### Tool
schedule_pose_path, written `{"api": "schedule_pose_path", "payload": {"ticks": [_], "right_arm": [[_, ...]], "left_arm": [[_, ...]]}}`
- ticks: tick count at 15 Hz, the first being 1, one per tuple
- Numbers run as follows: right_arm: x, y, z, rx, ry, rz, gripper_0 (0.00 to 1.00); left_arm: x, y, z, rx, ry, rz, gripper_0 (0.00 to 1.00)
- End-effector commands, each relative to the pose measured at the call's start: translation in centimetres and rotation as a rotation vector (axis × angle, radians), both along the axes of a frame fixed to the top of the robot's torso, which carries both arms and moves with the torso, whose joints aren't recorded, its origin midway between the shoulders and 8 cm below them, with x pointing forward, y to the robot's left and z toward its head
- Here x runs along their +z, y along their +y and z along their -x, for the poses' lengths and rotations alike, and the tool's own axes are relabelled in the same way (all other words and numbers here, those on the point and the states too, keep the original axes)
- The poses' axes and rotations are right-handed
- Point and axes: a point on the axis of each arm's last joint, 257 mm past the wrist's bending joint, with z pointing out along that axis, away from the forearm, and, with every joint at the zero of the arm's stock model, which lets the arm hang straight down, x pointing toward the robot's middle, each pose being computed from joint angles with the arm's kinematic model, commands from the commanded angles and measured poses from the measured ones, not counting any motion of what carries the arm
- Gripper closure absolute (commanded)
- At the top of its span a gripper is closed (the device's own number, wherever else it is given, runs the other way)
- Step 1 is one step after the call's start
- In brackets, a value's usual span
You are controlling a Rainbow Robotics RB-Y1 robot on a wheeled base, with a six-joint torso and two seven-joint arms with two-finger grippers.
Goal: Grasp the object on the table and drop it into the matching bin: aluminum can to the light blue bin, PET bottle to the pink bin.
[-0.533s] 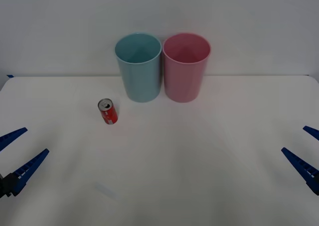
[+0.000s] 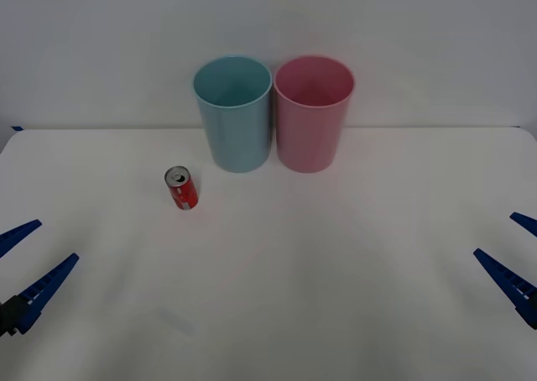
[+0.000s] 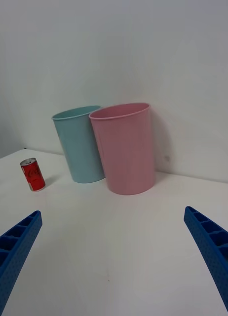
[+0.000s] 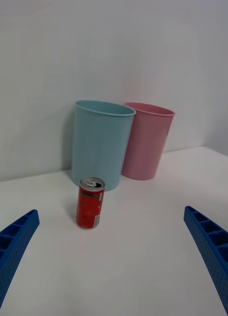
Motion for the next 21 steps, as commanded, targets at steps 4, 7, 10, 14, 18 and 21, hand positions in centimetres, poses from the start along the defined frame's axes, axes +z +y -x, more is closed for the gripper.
{"api": "schedule_pose_path", "payload": {"ticks": [4, 7, 10, 14, 18, 21], "right_arm": [[0.0, 0.0, 0.0, 0.0, 0.0, 0.0, 0.0], [0.0, 0.0, 0.0, 0.0, 0.0, 0.0, 0.0], [0.0, 0.0, 0.0, 0.0, 0.0, 0.0, 0.0], [0.0, 0.0, 0.0, 0.0, 0.0, 0.0, 0.0], [0.0, 0.0, 0.0, 0.0, 0.0, 0.0, 0.0], [0.0, 0.0, 0.0, 0.0, 0.0, 0.0, 0.0]], "left_arm": [[-2.5, 0.4, -0.8, 0.068, 0.056, -0.016, 0.0], [-4.3, 0.1, -1.8, 0.117, 0.091, -0.014, 0.0], [-5.9, -0.2, -2.9, 0.156, 0.115, -0.048, 0.0], [-7.7, -1.0, -4.4, 0.203, 0.14, -0.067, 0.0], [-9.0, -2.1, -6.2, 0.241, 0.155, -0.035, 0.0], [-10.3, -3.3, -8.4, 0.252, 0.134, -0.041, 0.0]]}}
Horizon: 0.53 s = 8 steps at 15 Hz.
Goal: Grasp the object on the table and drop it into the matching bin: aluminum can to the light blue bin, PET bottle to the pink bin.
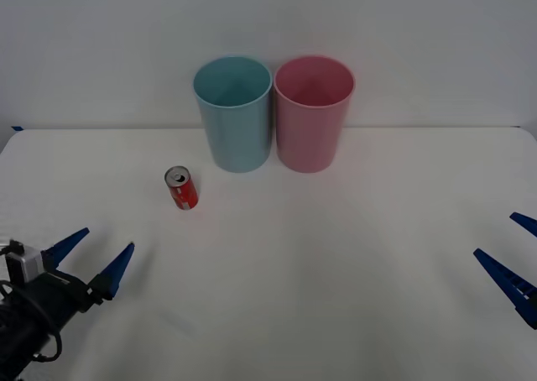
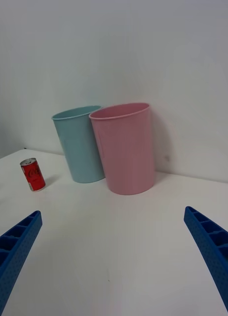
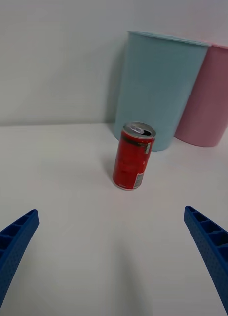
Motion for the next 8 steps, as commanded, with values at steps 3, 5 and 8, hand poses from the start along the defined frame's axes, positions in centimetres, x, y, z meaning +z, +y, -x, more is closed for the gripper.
{"api": "schedule_pose_path", "payload": {"ticks": [3, 5, 8], "right_arm": [[0.0, 0.0, 0.0, 0.0, 0.0, 0.0, 0.0], [0.0, 0.0, 0.0, 0.0, 0.0, 0.0, 0.0], [0.0, 0.0, 0.0, 0.0, 0.0, 0.0, 0.0]], "left_arm": [[-0.9, -2.2, -3.2, -0.008, -0.013, -0.005, 0.0], [-0.8, -3.1, -4.5, -0.009, -0.015, -0.001, 0.0], [-1.4, -4.4, -6.6, -0.023, -0.006, 0.017, 0.0]]}}
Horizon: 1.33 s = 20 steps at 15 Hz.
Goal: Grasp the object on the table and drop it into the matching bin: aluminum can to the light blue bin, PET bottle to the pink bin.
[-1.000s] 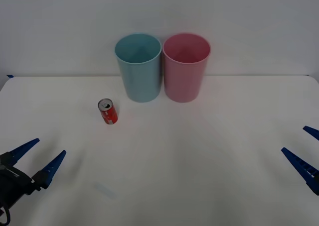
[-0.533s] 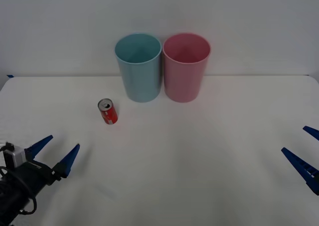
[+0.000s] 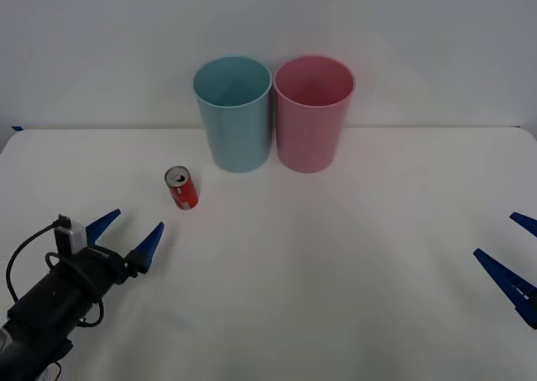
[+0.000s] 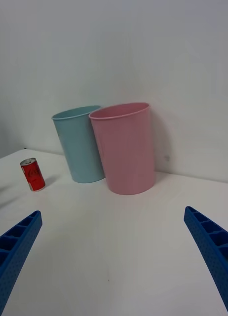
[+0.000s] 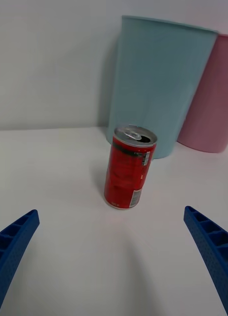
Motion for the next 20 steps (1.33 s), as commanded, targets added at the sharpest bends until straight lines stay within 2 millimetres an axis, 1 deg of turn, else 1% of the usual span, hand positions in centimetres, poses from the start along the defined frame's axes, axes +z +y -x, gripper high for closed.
{"api": "schedule_pose_path", "payload": {"ticks": [1, 4, 8, 12, 14, 20], "right_arm": [[0.0, 0.0, 0.0, 0.0, 0.0, 0.0, 0.0], [0.0, 0.0, 0.0, 0.0, 0.0, 0.0, 0.0], [0.0, 0.0, 0.0, 0.0, 0.0, 0.0, 0.0], [0.0, 0.0, 0.0, 0.0, 0.0, 0.0, 0.0], [0.0, 0.0, 0.0, 0.0, 0.0, 0.0, 0.0], [0.0, 0.0, 0.0, 0.0, 0.0, 0.0, 0.0]], "left_arm": [[0.0, -1.0, -2.1, -0.015, 0.001, 0.012, 0.0], [-0.4, -1.5, -3.7, -0.015, 0.012, 0.0, 0.0], [-0.6, -2.7, -6.0, -0.03, 0.025, 0.0, 0.0], [-0.6, -3.7, -7.6, -0.013, 0.036, -0.001, 0.0], [-1.0, -4.5, -8.3, -0.015, 0.047, 0.007, 0.0], [-0.8, -6.1, -10.6, -0.026, 0.059, 0.013, 0.0]]}}
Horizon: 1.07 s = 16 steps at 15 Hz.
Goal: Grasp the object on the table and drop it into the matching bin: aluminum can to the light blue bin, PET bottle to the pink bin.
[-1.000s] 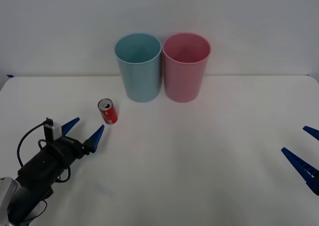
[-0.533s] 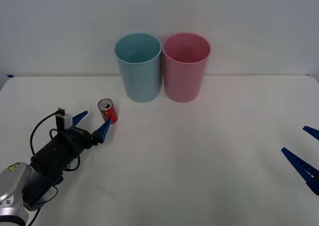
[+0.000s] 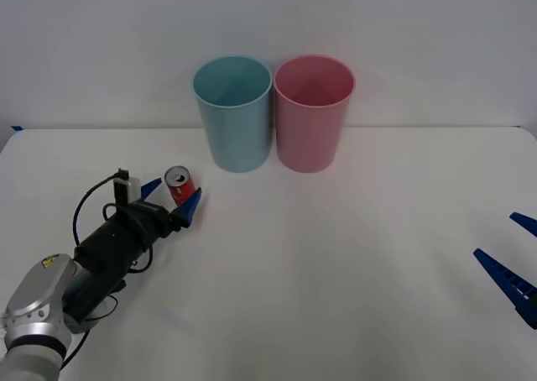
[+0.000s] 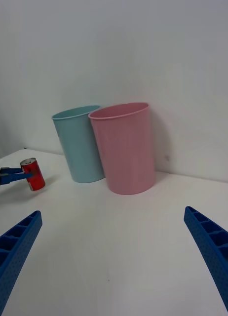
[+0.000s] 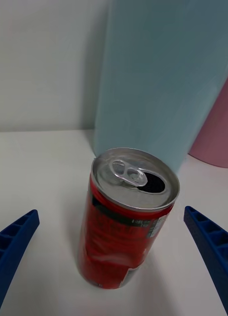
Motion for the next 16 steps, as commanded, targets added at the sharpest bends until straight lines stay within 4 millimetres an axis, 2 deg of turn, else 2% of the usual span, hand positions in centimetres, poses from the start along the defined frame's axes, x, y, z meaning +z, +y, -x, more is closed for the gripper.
{"api": "schedule_pose_path", "payload": {"ticks": [1, 3, 7, 8, 9, 10, 11, 12, 16], "right_arm": [[0.0, 0.0, 0.0, 0.0, 0.0, 0.0, 0.0], [0.0, 0.0, 0.0, 0.0, 0.0, 0.0, 0.0], [0.0, 0.0, 0.0, 0.0, 0.0, 0.0, 0.0], [0.0, 0.0, 0.0, 0.0, 0.0, 0.0, 0.0], [0.0, 0.0, 0.0, 0.0, 0.0, 0.0, 0.0], [0.0, 0.0, 0.0, 0.0, 0.0, 0.0, 0.0], [0.0, 0.0, 0.0, 0.0, 0.0, 0.0, 0.0], [0.0, 0.0, 0.0, 0.0, 0.0, 0.0, 0.0], [0.0, 0.0, 0.0, 0.0, 0.0, 0.0, 0.0]], "left_arm": [[-0.07, -0.7, -1.15, -0.002, 0.01, 0.003, 0.0], [-0.03, -1.09, -1.85, -0.008, 0.014, -0.002, 0.0], [0.02, -1.2, -1.83, -0.011, 0.011, -0.008, 0.0], [0.02, -1.2, -1.83, -0.012, 0.009, -0.011, 0.17], [-0.06, -1.18, -1.81, -0.013, 0.01, -0.016, 0.67], [-0.07, -1.26, -1.8, -0.014, 0.008, -0.018, 0.86], [-0.08, -1.14, -1.83, -0.012, 0.008, -0.022, 0.96], [-0.07, -1.2, -1.81, -0.013, 0.006, -0.024, 1.0], [-0.09, -1.18, -1.81, -0.014, 0.006, -0.025, 1.0]]}}
